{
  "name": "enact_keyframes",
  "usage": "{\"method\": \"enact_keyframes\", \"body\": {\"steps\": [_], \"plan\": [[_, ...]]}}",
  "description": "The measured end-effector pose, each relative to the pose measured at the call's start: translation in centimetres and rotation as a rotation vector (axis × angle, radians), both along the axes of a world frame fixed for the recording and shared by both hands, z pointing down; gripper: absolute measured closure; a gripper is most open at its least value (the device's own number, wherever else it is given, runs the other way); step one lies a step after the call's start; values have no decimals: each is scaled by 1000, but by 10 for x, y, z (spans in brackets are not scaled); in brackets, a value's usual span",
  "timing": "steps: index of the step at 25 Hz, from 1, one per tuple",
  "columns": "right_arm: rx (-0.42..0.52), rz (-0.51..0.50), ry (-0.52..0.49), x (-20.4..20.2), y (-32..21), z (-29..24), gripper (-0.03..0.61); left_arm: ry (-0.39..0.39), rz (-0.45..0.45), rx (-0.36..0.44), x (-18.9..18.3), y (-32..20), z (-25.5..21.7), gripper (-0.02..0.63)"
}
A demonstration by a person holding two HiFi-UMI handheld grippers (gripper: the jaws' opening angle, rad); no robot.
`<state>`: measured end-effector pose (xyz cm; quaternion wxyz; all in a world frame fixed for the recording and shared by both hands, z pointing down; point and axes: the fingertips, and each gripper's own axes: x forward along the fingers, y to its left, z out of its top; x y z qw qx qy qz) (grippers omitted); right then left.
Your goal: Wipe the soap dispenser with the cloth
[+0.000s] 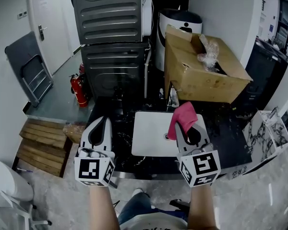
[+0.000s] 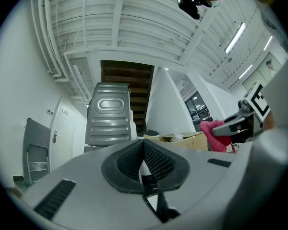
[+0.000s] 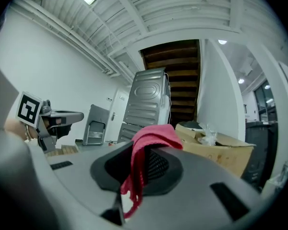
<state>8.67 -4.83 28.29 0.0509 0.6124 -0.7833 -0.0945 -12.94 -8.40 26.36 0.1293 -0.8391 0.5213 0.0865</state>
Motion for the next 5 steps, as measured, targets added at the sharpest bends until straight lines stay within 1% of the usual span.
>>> {"method": "enact_keyframes", "body": {"steps": [2, 5], "plan": [[-4, -2, -23, 2, 1, 0, 532, 7, -2, -3, -2, 0, 1, 601], [-8, 4, -39, 5, 1, 1, 532, -3, -7, -8, -2, -1, 5, 601]]}}
